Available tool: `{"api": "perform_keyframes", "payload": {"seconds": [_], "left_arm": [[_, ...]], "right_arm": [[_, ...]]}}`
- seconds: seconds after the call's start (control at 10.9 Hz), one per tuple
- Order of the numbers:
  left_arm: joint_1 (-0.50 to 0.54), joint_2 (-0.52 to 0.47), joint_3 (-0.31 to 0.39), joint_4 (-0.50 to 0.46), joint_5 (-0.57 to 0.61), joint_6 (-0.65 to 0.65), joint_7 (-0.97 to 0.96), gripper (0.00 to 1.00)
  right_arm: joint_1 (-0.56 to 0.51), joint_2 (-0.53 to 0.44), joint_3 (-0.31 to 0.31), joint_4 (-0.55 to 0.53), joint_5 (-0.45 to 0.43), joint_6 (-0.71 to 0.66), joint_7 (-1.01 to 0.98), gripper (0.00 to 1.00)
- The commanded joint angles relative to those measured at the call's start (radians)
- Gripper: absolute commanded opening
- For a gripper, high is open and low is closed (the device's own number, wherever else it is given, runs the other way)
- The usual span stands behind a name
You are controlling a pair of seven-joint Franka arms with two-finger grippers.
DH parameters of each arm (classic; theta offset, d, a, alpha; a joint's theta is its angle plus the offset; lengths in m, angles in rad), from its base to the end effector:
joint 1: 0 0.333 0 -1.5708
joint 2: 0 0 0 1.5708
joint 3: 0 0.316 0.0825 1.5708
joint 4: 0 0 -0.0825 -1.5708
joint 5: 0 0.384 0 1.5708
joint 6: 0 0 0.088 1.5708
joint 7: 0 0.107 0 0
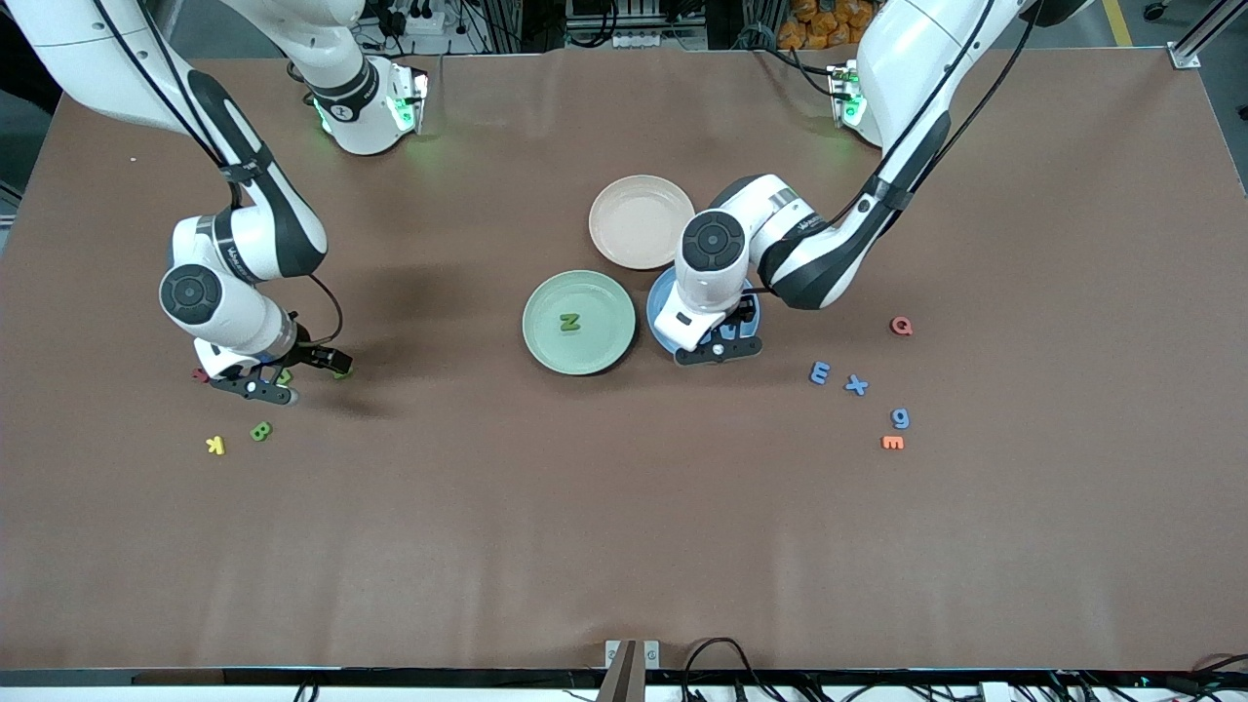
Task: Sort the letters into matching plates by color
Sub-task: 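Carry the blue C onto the blue plate with the left gripper and release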
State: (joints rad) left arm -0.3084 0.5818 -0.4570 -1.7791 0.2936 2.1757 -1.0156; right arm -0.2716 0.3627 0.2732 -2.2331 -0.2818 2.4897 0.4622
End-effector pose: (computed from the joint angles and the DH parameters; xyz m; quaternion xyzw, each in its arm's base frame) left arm 0.4871 -0.4218 0.2478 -0.9966 -0.0595 0.0419 0.0376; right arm 0.5369 0.0054 0.2053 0.9914 -0.1203 -0.0326 0.0406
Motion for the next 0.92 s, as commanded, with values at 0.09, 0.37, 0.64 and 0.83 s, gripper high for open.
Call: {"api": "perform_keyframes", "payload": {"seconds": [0.09,0.37,0.64,0.83], "left_arm": [[0.003,-0.013,0.011,0.017,0.035,0.004,-0.023,1.00],[0.047,-0.066,0.012,0.017,0.038,-0.005,0.027,1.00],[0.136,-0.094,0.006,0.009,0.039,-0.007,0.190,1.00],[0.189,-0.109,0.005,-0.012,0.038,-0.005,0.308,1.00]], "right_arm": [[0.025,-0.044,0.014,-0.042,0.001,0.064,0.006,1.00],[0.025,-0.062,0.014,-0.092,0.036,0.144,-0.007,1.00],[0.019,-0.042,0.014,-0.094,0.038,0.165,-0.007,1.00],[0.019,-0.021,0.014,-0.100,0.038,0.192,-0.005,1.00]]}}
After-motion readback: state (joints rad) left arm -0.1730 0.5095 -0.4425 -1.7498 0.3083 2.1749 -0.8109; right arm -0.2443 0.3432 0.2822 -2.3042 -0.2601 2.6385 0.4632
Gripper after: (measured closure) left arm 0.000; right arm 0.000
